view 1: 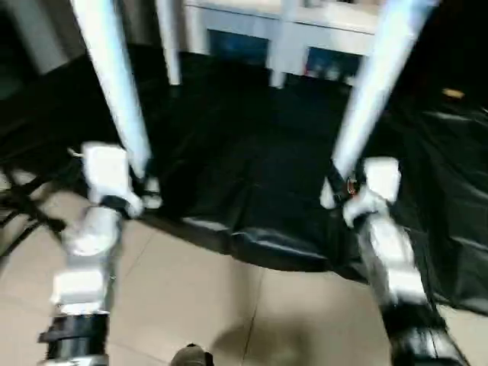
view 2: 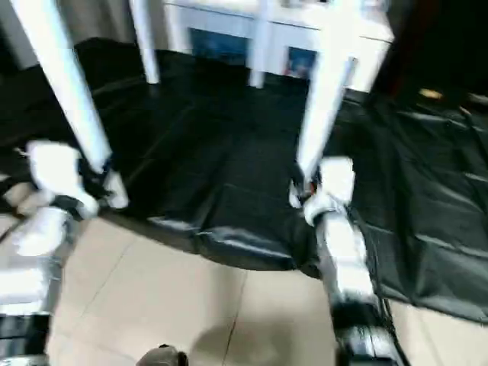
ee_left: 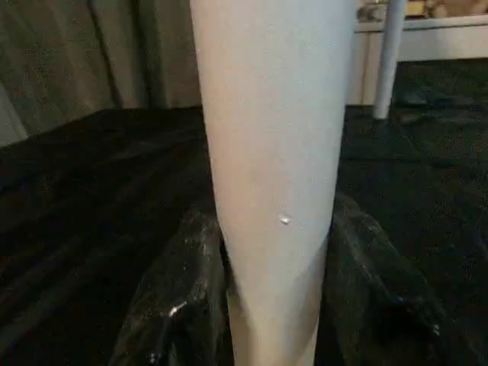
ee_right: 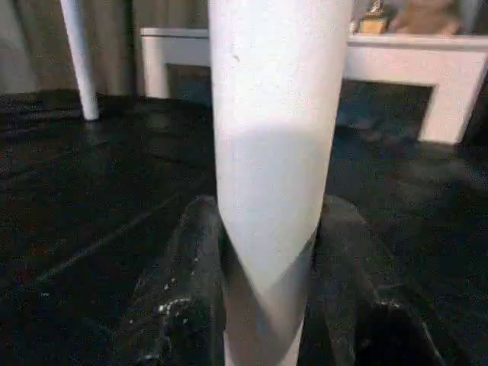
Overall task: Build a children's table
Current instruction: Flip table
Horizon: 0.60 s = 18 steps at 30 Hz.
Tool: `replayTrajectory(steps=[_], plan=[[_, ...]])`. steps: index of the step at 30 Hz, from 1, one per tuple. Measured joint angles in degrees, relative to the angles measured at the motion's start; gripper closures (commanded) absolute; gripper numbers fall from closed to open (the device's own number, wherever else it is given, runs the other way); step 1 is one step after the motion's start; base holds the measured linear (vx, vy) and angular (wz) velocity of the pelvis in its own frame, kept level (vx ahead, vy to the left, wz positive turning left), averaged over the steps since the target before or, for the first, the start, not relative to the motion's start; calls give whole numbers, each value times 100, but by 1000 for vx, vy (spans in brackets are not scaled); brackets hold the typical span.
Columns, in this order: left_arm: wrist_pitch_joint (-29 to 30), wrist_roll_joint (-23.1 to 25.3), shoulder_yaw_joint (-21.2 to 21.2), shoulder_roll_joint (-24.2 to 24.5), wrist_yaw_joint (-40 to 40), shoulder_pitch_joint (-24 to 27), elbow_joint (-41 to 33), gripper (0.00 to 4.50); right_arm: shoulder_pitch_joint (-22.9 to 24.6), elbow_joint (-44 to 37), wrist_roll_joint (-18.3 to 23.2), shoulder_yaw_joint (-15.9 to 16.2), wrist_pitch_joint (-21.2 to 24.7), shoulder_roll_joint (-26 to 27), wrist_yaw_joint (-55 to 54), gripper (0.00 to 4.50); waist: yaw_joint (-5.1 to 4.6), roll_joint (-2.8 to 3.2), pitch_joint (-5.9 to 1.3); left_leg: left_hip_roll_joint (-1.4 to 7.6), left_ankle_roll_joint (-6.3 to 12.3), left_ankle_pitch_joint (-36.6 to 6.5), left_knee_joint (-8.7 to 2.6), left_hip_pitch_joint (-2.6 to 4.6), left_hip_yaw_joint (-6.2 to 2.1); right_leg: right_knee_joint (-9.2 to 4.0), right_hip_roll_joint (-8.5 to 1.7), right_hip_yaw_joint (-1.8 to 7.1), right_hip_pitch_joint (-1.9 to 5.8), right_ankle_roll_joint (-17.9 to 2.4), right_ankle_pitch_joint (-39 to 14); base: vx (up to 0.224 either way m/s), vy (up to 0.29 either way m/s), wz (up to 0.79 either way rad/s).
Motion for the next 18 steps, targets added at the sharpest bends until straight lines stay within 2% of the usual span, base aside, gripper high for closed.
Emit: replayTrajectory(steps=[6, 7, 9, 12, 14, 15, 16, 17, 18], plan=[[-472, 81, -179, -140, -17, -601, 1115, 291, 648, -474, -437, 4, -381, 41, -622, 318, -126, 56, 2, -19, 0, 0, -76, 4, -4, -71, -3, -7, 36, 0, 0, -32, 1, 4], [-599, 95, -231, -148, -44, -770, 1406, 291, 781, -614, -569, 0, -397, 52, -826, 318, -128, 91, 9, -23, 0, 0, -78, 6, -9, -79, -6, -13, 40, 1, 0, 0, 0, 0], [-743, 143, -300, -150, -106, -1157, 2013, 291, 1084, -938, -852, -3, -419, 116, -1205, 318, -141, 124, 19, -28, 0, 0, -101, 12, -16, -108, -4, -21, 62, 3, -2, -53, 2, 5], [-901, 165, -419, -161, -229, -1369, 2412, 291, 1217, -1051, -1068, -28, -410, 139, -1595, 318, -258, 218, 29, -32, 0, -1, -165, 49, -32, -244, -5, -66, 130, 3, -2, -43, 17, -2], [-1006, 169, -476, -189, -263, -1588, 2732, 291, 1237, -1097, -1153, -46, -387, 138, -1813, 318, -327, 262, 53, -33, -1, -1, -186, 46, -30, -278, -7, -96, 139, 2, -2, -61, 29, -4], [-1074, 172, -505, -198, -264, -1670, 2868, 291, 1243, -1121, -1194, -60, -379, 136, -1900, 318, -382, 296, 73, -34, -1, -1, -208, 49, -16, -277, -9, -121, 183, -4, -6, -64, 16, -2], [-1147, 182, -527, -213, -259, -1807, 3081, 291, 1248, -1144, -1196, -82, -379, 133, -1911, 318, -400, 321, 89, -30, -1, -1, -248, 48, 27, -200, -29, -156, 172, -87, -76, -83, -2, 7], [-1151, 185, -539, -224, -254, -1882, 3182, 291, 1252, -1153, -1195, -100, -379, 133, -1913, 318, -418, 315, 94, -24, -1, -1, -305, 67, 117, -46, -57, -149, 130, -192, -231, -83, -2, 7], [-1175, 195, -575, -229, -251, -1936, 3258, 291, 1251, -1149, -1105, -121, -375, 127, -1815, 318, -395, 250, 95, -24, -2, 0, -384, 108, 290, 200, -106, -82, 63, -308, -446, -104, -60, 15]])
